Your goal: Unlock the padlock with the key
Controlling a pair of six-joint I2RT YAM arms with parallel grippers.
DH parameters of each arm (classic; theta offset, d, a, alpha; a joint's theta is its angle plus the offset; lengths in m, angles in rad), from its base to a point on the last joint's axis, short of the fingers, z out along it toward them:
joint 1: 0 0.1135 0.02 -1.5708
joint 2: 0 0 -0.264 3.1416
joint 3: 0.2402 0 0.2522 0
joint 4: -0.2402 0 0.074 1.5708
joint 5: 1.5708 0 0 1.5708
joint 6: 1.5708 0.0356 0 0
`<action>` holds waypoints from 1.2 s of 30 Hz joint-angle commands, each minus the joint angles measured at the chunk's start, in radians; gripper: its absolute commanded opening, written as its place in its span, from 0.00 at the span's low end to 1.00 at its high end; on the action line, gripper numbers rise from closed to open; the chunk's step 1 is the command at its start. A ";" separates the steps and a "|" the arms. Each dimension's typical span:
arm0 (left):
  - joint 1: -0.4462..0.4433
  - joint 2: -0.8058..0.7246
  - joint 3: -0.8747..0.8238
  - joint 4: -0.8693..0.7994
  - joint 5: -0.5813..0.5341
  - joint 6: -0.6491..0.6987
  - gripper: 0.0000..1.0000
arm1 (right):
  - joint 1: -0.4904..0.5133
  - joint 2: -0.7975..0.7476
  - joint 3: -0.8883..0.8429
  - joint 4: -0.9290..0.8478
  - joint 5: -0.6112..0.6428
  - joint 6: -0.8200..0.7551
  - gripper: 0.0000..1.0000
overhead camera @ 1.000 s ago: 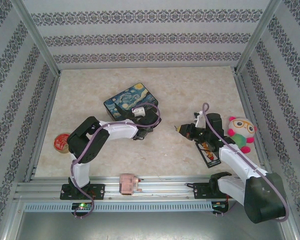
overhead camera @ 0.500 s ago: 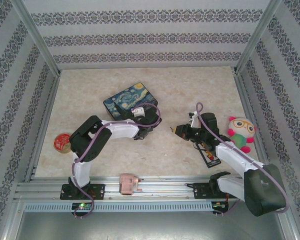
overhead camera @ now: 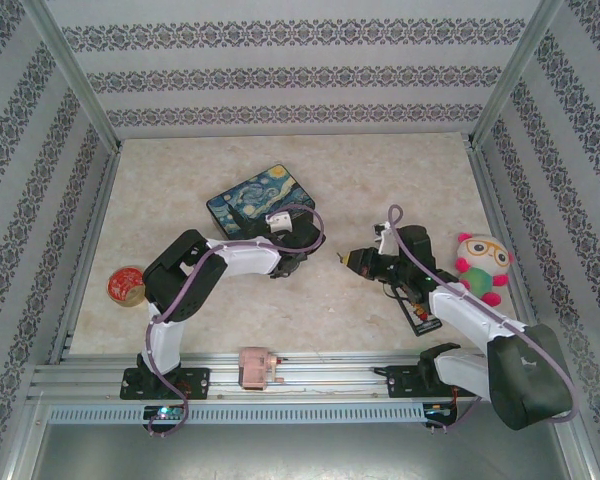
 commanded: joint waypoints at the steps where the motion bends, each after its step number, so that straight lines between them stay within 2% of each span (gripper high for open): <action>1: 0.010 -0.037 -0.029 0.084 0.079 -0.027 0.11 | 0.040 0.020 -0.044 0.090 0.052 -0.014 0.00; 6: -0.006 -0.104 -0.105 0.171 0.151 -0.127 0.06 | 0.100 0.066 -0.113 0.251 0.110 0.032 0.00; 16: -0.037 -0.191 -0.232 0.364 0.246 -0.312 0.00 | 0.170 0.156 -0.180 0.456 0.186 0.052 0.00; 36: -0.033 -0.149 -0.269 0.519 0.352 -0.418 0.00 | 0.264 0.342 -0.177 0.696 0.292 0.058 0.00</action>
